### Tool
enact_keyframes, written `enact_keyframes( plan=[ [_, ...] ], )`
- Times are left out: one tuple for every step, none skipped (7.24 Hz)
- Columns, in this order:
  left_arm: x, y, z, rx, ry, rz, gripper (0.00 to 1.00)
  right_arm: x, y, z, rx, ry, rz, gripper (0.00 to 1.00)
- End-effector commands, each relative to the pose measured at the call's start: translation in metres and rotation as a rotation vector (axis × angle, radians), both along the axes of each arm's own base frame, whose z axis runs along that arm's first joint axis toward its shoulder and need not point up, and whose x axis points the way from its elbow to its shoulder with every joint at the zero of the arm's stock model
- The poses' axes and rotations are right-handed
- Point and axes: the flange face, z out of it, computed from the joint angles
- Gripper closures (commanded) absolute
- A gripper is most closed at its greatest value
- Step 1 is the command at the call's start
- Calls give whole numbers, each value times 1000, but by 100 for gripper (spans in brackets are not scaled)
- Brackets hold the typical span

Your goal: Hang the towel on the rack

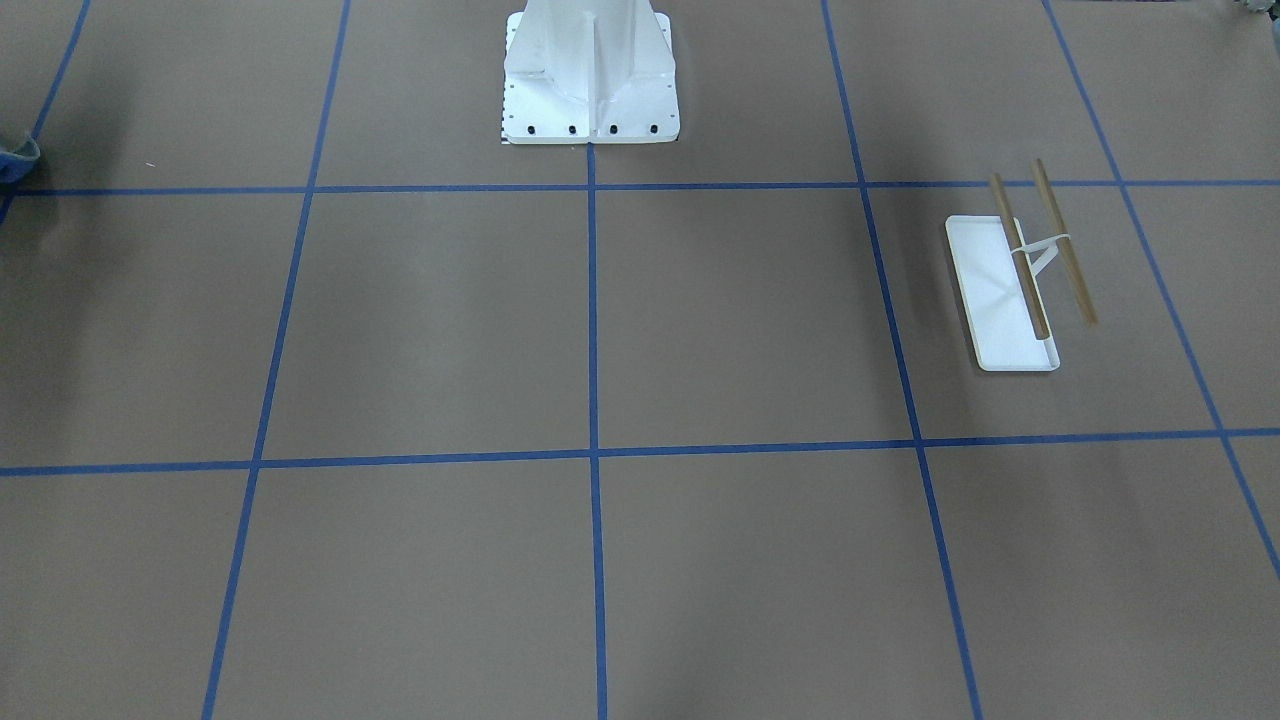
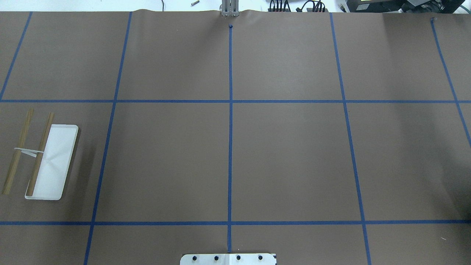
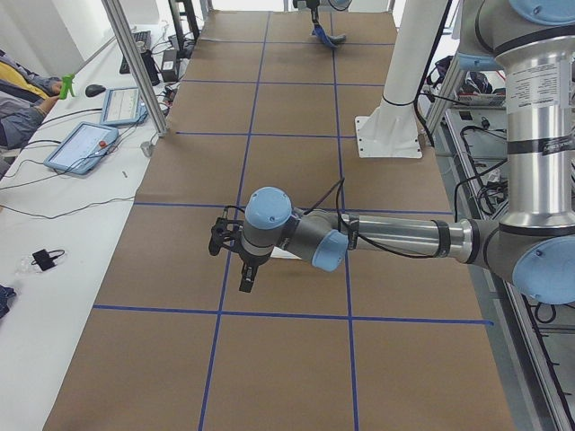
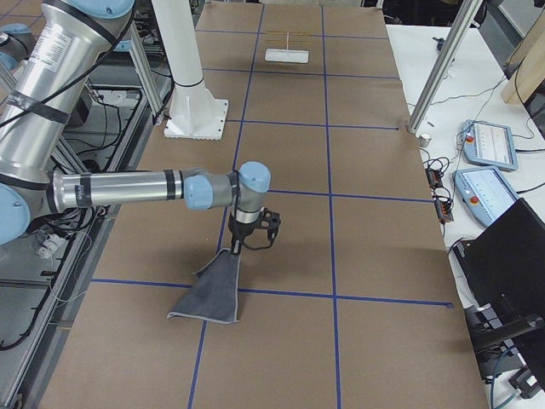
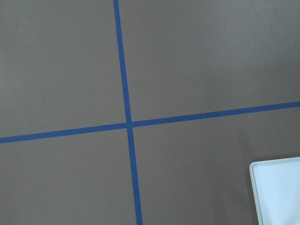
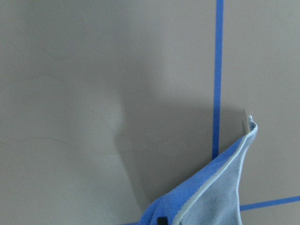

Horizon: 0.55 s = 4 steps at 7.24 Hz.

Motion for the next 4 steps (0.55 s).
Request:
enact_keyframes(
  plan=[
    [9, -22, -36, -24, 99, -24, 2, -40, -92, -152, 15, 33, 17, 100],
    [15, -41, -64, -27, 135, -44, 2, -58, -116, -212, 16, 34, 58, 100],
    [33, -57, -89, -53, 182, -44, 2, -88, -120, -250, 9, 20, 115, 100],
    [60, -75, -119, -103, 221, -59, 2, -130, -126, -288, -18, 18, 185, 100]
  ],
)
